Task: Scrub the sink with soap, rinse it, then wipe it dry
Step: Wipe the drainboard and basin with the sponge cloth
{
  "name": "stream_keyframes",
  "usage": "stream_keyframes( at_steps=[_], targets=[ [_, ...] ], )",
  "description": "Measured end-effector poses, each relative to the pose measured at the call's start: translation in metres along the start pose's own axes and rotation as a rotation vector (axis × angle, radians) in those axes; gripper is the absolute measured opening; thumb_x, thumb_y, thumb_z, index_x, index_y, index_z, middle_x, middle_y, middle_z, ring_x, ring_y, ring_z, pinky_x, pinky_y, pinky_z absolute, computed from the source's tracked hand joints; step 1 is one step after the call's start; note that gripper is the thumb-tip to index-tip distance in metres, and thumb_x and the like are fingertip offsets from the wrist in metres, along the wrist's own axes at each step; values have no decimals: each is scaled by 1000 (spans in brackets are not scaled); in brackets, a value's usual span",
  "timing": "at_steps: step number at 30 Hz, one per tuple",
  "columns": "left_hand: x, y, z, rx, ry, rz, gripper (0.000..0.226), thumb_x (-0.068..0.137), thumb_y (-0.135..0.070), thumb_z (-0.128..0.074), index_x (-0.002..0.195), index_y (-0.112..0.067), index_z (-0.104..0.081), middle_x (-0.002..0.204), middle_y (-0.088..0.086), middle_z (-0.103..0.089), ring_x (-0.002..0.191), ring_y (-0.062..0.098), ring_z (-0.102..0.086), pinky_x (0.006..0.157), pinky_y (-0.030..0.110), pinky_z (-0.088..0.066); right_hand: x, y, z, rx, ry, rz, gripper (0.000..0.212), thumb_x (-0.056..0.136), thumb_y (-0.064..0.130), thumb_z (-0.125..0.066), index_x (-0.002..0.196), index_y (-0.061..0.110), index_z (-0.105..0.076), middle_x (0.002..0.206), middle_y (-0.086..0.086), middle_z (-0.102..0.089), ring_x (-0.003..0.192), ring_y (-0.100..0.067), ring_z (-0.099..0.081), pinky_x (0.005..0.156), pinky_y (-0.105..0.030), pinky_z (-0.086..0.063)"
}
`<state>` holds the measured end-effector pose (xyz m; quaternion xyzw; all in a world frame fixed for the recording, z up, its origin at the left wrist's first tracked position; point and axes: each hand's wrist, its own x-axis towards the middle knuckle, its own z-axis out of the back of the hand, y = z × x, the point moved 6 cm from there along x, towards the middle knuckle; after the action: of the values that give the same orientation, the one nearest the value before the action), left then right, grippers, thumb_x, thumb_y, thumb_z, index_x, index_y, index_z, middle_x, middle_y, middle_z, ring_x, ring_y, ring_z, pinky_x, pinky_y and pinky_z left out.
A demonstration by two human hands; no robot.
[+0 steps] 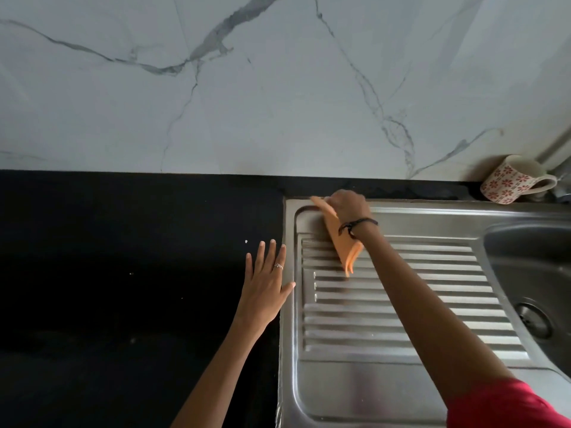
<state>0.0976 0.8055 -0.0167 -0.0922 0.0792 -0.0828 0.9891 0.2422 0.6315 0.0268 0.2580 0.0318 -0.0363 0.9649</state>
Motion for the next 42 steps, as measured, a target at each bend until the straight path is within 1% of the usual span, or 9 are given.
stream_keyframes(
  at_steps=[4, 8, 12, 19, 23, 28, 31, 37, 42],
  targets=[
    [-2, -2, 0, 66, 41, -13, 78, 95, -50, -35, 143, -21, 19, 155, 5, 19, 129, 21, 34, 105, 44, 21, -31, 10, -46, 23, 128, 230, 44, 100, 28, -35, 142, 15, -35, 149, -10, -33, 137, -24, -32, 110, -39, -30],
    [-2, 2, -5, 122, 116, -27, 86, 89, -56, -42, 148, -20, 9, 156, 3, 16, 134, 24, 32, 106, 50, 20, -57, -11, -92, -319, 244, 356, 60, 93, 49, -2, 149, 28, -9, 158, -2, -4, 146, -25, -6, 115, -53, -7],
    [3, 6, -4, 162, 138, -8, 85, 87, -55, -47, 149, -20, 1, 157, 3, 9, 138, 28, 27, 108, 55, 16, -56, -13, -105, -379, 151, 362, 83, 76, 54, 11, 150, 23, -7, 158, 0, -9, 145, -23, -11, 113, -52, -9],
    [12, 5, -7, 161, 176, 9, 82, 85, -50, -54, 149, -26, -9, 157, 1, 6, 137, 28, 29, 106, 58, 16, -31, -1, -114, -404, 150, 331, 83, 75, 51, 18, 150, 19, 1, 159, 1, 1, 146, -17, -2, 116, -47, 1],
    [14, 1, -6, 186, 187, 18, 77, 85, -47, -55, 148, -27, -15, 158, 1, 3, 139, 29, 25, 105, 59, 17, -11, 3, -115, -369, 166, 254, 53, 101, 38, -10, 150, 20, -1, 159, 2, 2, 146, -14, 2, 117, -45, 5],
    [11, -9, -2, 254, 164, 11, 68, 86, -45, -56, 145, -27, -27, 158, 2, -3, 141, 29, 21, 104, 58, 18, -14, 16, -116, -209, 68, 120, 52, 100, 19, -23, 150, 15, -9, 158, -1, -5, 146, -16, -3, 118, -39, 5],
    [14, -13, 3, 281, 162, 2, 60, 83, -44, -61, 138, -27, -42, 157, 1, -8, 142, 28, 18, 105, 56, 20, -23, 17, -114, -189, 62, 161, 52, 99, 14, -25, 149, 13, -13, 158, -4, -11, 146, -19, -8, 118, -38, 1],
    [24, -23, 9, 328, 195, -25, 57, 80, -37, -67, 132, -20, -50, 156, 3, -15, 143, 28, 15, 108, 55, 17, -68, -3, -111, -210, 27, 365, 61, 92, 35, -10, 147, 14, -25, 155, -6, -23, 144, -22, -18, 116, -33, 1],
    [25, -28, 8, 359, 209, -31, 53, 86, -26, -63, 134, -12, -46, 154, 6, -22, 144, 27, 8, 110, 53, 13, -53, -3, -114, -265, 61, 337, 80, 79, 47, 8, 150, 15, -12, 158, -4, -9, 146, -21, -8, 117, -37, 2]
  ],
)
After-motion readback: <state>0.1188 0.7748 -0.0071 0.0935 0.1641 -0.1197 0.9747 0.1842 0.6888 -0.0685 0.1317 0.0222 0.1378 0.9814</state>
